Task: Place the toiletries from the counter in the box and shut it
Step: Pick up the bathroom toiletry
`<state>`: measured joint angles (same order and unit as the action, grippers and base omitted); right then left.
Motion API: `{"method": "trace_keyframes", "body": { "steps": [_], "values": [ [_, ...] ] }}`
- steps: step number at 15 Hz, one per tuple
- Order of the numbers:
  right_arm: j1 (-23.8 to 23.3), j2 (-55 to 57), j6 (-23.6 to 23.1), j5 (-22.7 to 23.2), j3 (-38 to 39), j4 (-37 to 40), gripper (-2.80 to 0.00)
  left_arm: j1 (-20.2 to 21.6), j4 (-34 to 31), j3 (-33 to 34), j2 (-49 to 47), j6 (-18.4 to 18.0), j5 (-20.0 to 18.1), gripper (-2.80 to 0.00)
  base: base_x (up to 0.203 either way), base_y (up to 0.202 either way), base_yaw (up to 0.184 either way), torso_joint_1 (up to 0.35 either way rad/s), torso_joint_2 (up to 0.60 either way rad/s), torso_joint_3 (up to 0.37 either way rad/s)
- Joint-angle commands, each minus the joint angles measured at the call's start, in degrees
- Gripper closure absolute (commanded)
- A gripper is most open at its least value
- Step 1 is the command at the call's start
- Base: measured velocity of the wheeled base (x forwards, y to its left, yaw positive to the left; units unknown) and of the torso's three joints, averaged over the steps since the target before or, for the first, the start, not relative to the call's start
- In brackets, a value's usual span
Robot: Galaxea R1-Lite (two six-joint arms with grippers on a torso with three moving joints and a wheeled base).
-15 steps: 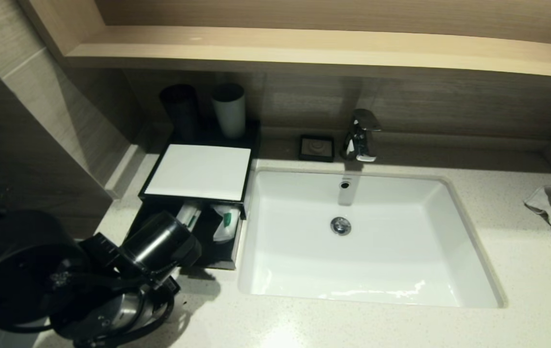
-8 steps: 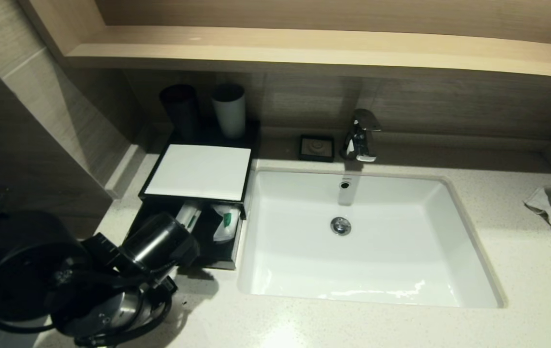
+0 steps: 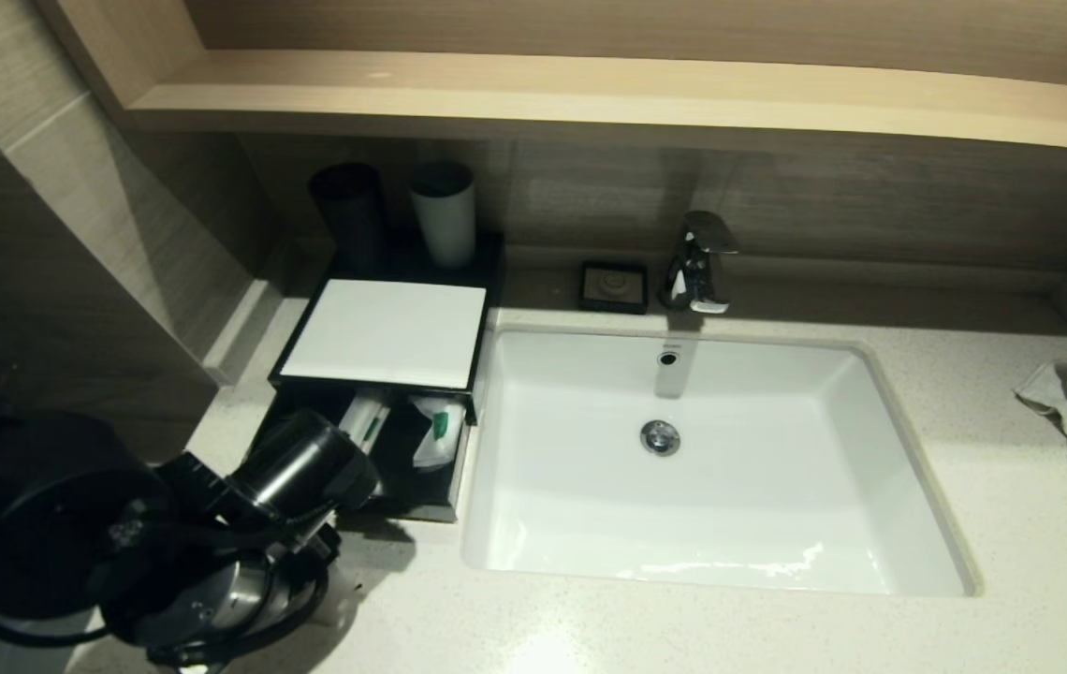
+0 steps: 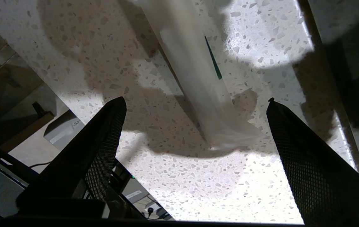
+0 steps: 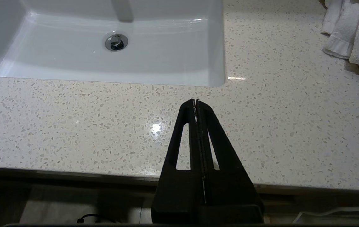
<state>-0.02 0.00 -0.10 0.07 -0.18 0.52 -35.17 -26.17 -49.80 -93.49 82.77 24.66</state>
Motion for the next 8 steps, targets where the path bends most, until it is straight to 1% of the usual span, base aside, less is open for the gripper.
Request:
{"method": "trace_keyframes", "body": {
  "steps": [1,4,8],
  "values": [
    [-0.01,0.00,0.01,0.01,0.01,0.00,0.00,0.01,-0.11,0.08,-0.82,0.46,0.22,-2.80,0.000,0.000,0.000,0.000,0.00,0.000],
    [0.02,0.00,0.01,0.01,0.01,0.00,0.00,0.01,0.25,0.49,-0.82,0.38,0.12,-2.80,0.000,0.000,0.000,0.000,0.00,0.000],
    [0.02,0.00,0.01,0.01,0.01,0.00,0.00,0.01,3.60,2.54,-0.82,0.02,0.04,-2.80,0.000,0.000,0.000,0.000,0.00,0.000]
  ]
}}
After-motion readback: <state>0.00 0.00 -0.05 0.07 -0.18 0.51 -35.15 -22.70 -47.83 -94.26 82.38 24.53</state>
